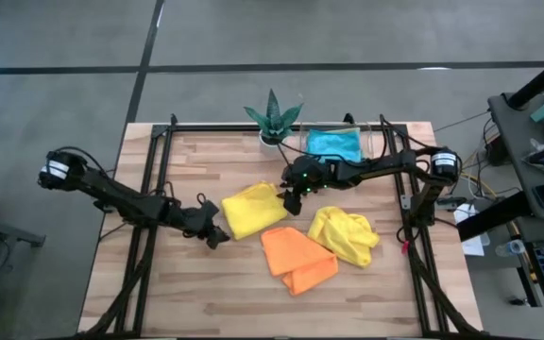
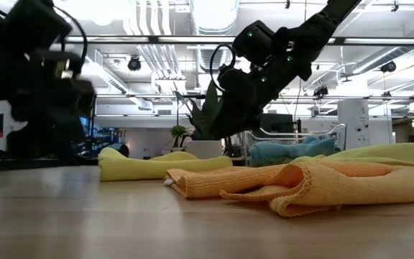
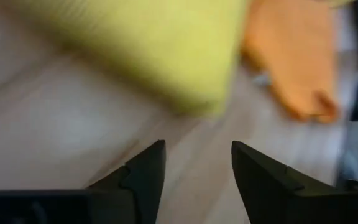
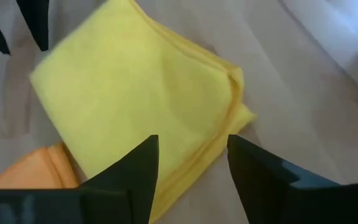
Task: Fold microfiber towels
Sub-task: Fold the left yellow microfiber towel
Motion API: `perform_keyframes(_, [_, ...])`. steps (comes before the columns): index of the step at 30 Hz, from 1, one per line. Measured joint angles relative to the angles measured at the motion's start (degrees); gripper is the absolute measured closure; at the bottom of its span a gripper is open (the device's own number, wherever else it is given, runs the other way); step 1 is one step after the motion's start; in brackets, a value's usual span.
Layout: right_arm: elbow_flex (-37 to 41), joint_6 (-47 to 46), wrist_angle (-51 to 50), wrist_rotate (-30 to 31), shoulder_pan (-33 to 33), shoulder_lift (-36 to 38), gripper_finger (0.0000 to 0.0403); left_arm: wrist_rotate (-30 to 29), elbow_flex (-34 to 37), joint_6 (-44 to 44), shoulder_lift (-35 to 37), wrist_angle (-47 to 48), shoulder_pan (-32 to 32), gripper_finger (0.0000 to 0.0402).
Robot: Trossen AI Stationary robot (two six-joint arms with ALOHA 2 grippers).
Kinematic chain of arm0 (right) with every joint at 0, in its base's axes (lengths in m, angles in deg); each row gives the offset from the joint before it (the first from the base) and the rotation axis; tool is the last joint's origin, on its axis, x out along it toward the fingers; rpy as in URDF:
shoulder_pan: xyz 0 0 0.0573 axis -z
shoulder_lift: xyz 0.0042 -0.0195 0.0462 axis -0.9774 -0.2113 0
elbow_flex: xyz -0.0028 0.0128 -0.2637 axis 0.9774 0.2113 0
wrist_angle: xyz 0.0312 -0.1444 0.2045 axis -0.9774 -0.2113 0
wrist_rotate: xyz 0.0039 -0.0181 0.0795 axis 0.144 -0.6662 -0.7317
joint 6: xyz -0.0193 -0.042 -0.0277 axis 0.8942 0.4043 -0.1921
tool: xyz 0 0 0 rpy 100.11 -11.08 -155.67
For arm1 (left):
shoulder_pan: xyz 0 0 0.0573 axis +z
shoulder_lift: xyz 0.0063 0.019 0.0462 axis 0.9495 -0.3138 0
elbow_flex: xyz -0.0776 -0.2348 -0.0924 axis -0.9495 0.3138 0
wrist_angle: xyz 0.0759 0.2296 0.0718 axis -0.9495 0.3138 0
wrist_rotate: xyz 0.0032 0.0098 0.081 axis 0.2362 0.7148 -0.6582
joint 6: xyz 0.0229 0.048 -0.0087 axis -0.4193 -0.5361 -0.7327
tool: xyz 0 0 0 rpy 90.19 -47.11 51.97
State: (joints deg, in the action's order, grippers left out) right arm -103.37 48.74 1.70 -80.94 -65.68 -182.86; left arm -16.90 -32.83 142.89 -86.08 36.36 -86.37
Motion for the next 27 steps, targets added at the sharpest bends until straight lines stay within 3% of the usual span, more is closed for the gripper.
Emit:
perform_keyframes(6, [0.00, 1.75, 3.24, 0.02, -0.08, 0.00, 0.0243, -1.82, -2.51, -17.65, 2.16, -3.66, 0.02, 0.0281])
perform_keyframes(11, [0.00, 4.13, 5.43, 0.07, -0.07, -0.03, 0.0264, -12.77, -4.13, -30.20, -2.15, -5.57, 0.02, 0.0346])
perform_keyframes(16, [0.08, 6.36, 9.36, -0.04, -0.56, -1.45, 0.0287, -20.09, -4.07, -31.24, -7.61, -5.52, 0.31, 0.0397])
perform_keyframes(27, [-0.24, 7.42, 17.49, -0.15, -2.99, -10.07, 0.0363, -22.45, -4.12, -29.82, -15.44, -6.47, 2.76, 0.0401])
